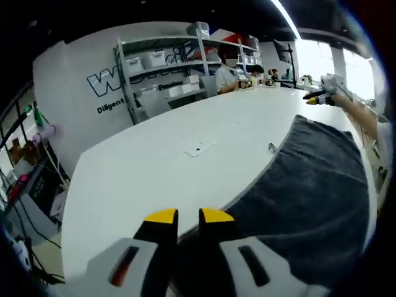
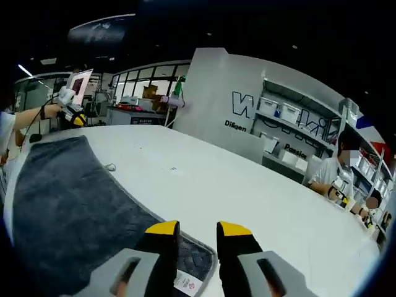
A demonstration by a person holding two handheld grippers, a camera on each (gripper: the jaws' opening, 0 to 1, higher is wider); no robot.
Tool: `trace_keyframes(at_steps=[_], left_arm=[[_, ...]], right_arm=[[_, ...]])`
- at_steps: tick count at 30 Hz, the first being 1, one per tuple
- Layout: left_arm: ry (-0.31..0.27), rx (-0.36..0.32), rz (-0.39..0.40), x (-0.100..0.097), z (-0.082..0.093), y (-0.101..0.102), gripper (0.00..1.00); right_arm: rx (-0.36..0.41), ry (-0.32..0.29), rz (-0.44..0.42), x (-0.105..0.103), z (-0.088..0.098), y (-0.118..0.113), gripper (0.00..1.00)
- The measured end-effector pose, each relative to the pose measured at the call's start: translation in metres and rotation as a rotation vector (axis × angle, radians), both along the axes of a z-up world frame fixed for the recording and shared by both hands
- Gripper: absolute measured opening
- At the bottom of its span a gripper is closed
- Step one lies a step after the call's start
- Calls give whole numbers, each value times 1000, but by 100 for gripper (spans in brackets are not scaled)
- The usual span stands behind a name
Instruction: Fold the towel on the table until its edges align and the towel forms a compact rectangular stack.
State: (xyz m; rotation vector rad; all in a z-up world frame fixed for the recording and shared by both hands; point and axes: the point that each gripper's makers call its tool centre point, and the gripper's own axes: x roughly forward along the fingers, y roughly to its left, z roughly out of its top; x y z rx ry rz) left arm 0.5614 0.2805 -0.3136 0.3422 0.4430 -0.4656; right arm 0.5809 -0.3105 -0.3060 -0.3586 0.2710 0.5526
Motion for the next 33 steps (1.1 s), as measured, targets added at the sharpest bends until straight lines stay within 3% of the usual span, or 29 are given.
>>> trace_keyframes(at_steps=[8, 14, 23, 28, 33], left_arm=[[-27, -26, -36, -36, 16, -14, 19], [-63, -69, -73, -78, 27, -27, 21], [-78, -125, -100, -143, 23, -36, 26], [-65, -114, -101, -165, 12, -36, 34], [-73, -146, -85, -191, 4, -31, 41]], right_arm=[[-20, 6, 64, -51, 9, 15, 27], [-21, 20, 103, -94, 9, 21, 30], [2, 36, 153, -154, 6, 29, 36], [20, 46, 160, -173, -2, 29, 39], [68, 54, 155, -194, -16, 28, 44]])
